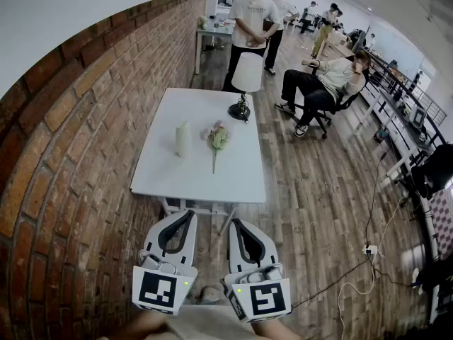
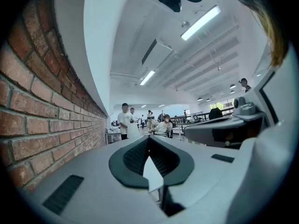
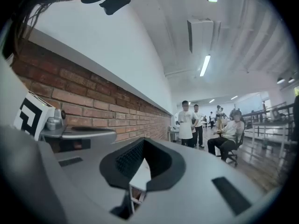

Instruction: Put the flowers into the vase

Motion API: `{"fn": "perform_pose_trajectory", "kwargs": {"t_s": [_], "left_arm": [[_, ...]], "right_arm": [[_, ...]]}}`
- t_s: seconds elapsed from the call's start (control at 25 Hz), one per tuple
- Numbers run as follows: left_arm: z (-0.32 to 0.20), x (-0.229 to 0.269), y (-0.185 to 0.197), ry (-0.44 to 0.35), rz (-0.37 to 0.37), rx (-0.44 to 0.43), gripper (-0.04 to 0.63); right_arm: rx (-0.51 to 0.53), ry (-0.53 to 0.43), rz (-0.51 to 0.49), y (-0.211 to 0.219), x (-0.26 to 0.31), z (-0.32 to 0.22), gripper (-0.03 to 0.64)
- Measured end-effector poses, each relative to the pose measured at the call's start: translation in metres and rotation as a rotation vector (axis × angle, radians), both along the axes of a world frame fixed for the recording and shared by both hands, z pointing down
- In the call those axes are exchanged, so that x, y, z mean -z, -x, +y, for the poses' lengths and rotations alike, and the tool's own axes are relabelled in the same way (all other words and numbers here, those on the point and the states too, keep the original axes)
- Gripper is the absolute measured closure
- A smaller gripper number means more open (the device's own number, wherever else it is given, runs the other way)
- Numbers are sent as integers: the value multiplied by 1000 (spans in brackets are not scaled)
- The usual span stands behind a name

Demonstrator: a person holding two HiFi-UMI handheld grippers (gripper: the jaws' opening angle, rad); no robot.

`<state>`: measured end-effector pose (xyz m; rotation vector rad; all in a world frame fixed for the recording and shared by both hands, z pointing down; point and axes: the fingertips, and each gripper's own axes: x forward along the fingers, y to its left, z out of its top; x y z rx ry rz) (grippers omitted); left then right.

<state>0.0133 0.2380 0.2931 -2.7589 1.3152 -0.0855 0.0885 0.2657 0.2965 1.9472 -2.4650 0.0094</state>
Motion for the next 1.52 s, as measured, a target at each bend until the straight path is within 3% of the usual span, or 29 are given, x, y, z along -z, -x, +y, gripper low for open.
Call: {"fn": "perform_pose_trajectory", "kwargs": {"t_s": [0.92, 1.52], "left_arm": [[-20, -4, 12, 11, 10, 68, 588], [-21, -8, -3, 4, 9, 138, 588]], "right_arm": [[25, -14, -16, -4, 0, -18, 611], [73, -9, -26, -28, -8, -25, 611]]}}
